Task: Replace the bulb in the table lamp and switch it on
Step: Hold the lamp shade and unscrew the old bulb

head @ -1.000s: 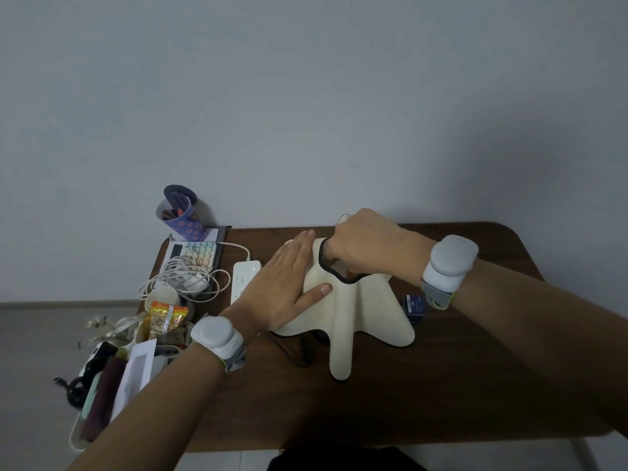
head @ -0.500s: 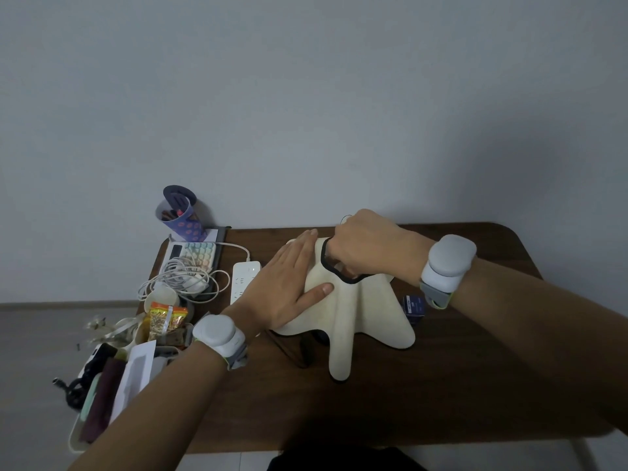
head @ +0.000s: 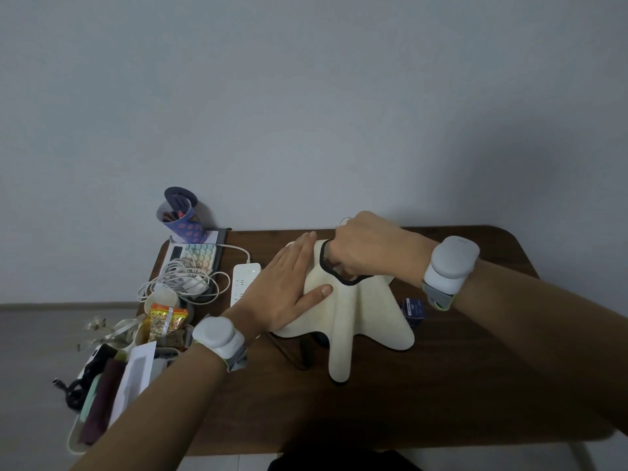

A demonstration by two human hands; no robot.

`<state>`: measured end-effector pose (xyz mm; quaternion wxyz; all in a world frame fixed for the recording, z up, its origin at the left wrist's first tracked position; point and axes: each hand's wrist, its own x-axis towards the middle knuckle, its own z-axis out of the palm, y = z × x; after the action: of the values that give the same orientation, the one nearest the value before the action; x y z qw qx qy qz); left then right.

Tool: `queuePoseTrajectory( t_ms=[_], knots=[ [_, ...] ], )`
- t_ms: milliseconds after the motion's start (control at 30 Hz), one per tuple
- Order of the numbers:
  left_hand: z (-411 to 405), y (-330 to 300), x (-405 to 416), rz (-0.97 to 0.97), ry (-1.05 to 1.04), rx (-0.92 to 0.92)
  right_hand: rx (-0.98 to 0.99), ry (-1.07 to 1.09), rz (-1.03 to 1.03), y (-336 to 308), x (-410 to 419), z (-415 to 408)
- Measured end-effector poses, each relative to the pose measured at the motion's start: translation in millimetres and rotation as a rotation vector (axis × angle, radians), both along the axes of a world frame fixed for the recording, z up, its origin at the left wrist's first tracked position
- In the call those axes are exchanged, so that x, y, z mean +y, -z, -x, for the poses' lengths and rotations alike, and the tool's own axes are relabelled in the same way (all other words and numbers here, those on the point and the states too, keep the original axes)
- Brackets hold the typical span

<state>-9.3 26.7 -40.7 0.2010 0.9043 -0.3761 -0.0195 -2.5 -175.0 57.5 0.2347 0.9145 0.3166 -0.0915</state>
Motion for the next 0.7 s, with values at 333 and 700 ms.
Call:
queuePoseTrajectory(
  t_ms=[333, 700],
  knots=[
    [0.9, -0.4, 1.0, 0.001, -0.004, 0.007, 0.055, -0.020, -0.083, -10.7, -6.7, 1.7],
    [-0.4, 1.3, 0.5, -0.054, -0.029, 0.014, -0.117, -0.237, -0.241, -7.5, -29.5, 10.8]
  ],
)
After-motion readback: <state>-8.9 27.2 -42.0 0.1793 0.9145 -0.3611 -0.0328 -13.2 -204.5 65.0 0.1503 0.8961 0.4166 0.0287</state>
